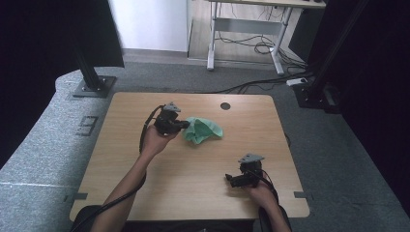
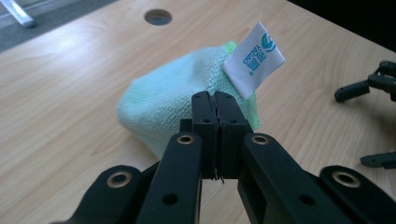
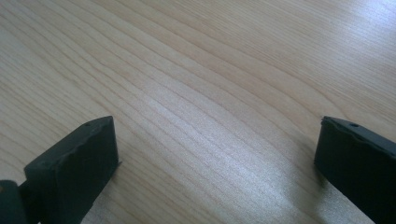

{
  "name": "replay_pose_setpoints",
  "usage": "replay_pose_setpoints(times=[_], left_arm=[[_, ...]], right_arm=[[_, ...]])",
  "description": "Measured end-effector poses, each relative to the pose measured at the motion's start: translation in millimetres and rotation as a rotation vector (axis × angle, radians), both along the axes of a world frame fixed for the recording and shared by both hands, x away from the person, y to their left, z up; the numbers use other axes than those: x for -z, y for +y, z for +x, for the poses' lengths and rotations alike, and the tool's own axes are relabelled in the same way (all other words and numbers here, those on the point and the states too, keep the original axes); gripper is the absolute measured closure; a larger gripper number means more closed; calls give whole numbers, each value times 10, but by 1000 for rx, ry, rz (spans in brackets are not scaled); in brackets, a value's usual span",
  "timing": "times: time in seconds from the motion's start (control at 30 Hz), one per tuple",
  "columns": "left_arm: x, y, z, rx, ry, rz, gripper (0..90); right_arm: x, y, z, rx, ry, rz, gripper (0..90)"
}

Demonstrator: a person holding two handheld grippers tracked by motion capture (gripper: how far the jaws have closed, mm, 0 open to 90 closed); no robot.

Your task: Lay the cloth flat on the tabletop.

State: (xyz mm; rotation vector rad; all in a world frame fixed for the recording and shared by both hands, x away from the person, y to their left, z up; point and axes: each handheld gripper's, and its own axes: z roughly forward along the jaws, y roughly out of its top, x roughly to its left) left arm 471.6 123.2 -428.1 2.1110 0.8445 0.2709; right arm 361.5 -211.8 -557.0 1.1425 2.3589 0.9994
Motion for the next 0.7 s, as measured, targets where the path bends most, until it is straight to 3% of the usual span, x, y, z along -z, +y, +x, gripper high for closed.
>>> replay_pose_setpoints(times=[0.07, 0.13, 0.17, 0.2, 0.23, 0.33, 0.57, 0.7], left_arm=[[37, 54, 29, -22, 16, 11, 879], [204, 141, 90, -61, 51, 28, 878], [204, 141, 90, -61, 51, 28, 878], [340, 192, 128, -77, 77, 36, 878], [340, 192, 128, -77, 77, 36, 877], [556, 265, 179, -101, 109, 62, 876], [736, 304, 209, -107, 123, 83, 873], [858, 295, 229, -99, 140, 102, 872]], right_arm=[[-7, -2, 3, -3, 4, -3, 2], [-39, -15, 21, -32, 26, -16, 38], [-39, -15, 21, -32, 26, -16, 38], [-70, -11, 40, -40, 45, -9, 113], [-94, -2, 56, -52, 54, 11, 161], [-138, 68, 111, -72, 86, 56, 202], [-230, 315, 238, -145, 77, 67, 332], [-319, 513, 405, -196, 63, 91, 422]])
